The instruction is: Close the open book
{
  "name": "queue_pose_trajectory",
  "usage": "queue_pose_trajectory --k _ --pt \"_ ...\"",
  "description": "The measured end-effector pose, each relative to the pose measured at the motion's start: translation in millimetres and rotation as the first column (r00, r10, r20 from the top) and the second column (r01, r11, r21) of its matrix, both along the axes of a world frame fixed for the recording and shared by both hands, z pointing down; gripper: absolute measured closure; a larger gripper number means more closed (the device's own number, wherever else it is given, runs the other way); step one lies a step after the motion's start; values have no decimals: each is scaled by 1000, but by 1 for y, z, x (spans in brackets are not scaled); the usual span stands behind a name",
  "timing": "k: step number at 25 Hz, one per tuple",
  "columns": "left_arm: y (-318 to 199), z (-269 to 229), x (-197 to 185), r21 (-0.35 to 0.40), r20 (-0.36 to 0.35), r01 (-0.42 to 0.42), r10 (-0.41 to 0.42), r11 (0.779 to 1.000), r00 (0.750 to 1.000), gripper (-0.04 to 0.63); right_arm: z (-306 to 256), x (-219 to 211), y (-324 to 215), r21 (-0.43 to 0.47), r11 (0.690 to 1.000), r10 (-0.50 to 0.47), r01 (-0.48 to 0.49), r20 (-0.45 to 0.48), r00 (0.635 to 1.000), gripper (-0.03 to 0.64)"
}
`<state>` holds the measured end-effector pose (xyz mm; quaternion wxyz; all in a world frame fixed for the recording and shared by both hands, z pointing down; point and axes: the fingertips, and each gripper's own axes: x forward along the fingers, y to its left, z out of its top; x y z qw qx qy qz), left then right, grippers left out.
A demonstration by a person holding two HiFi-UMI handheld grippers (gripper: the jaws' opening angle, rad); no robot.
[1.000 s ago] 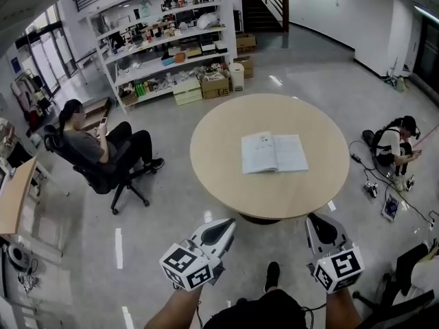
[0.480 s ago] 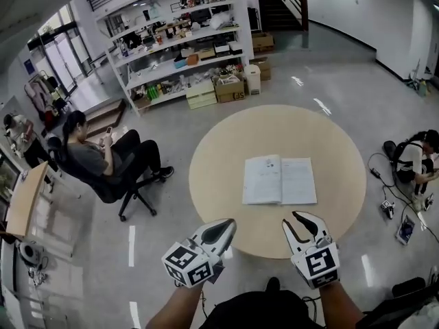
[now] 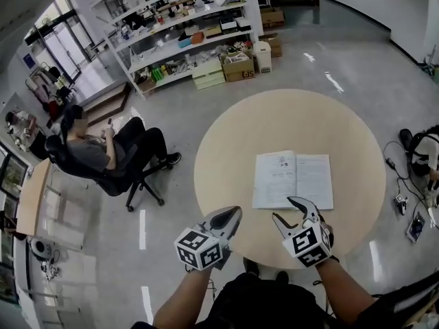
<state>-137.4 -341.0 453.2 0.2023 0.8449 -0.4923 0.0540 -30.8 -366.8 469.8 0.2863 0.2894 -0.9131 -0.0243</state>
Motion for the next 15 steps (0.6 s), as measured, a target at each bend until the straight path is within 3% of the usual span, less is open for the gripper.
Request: queue_pose_trajectory --k 7,15 --pt "-49 71 -39 -161 -22 -49 46 986 999 606 69 -48 -43 -145 989 -3 -22 -173 985 382" --pt "-76 149 -46 -324 -46 -115 106 939 993 606 154 -72 -61 -205 979 -84 5 -375 923 379"
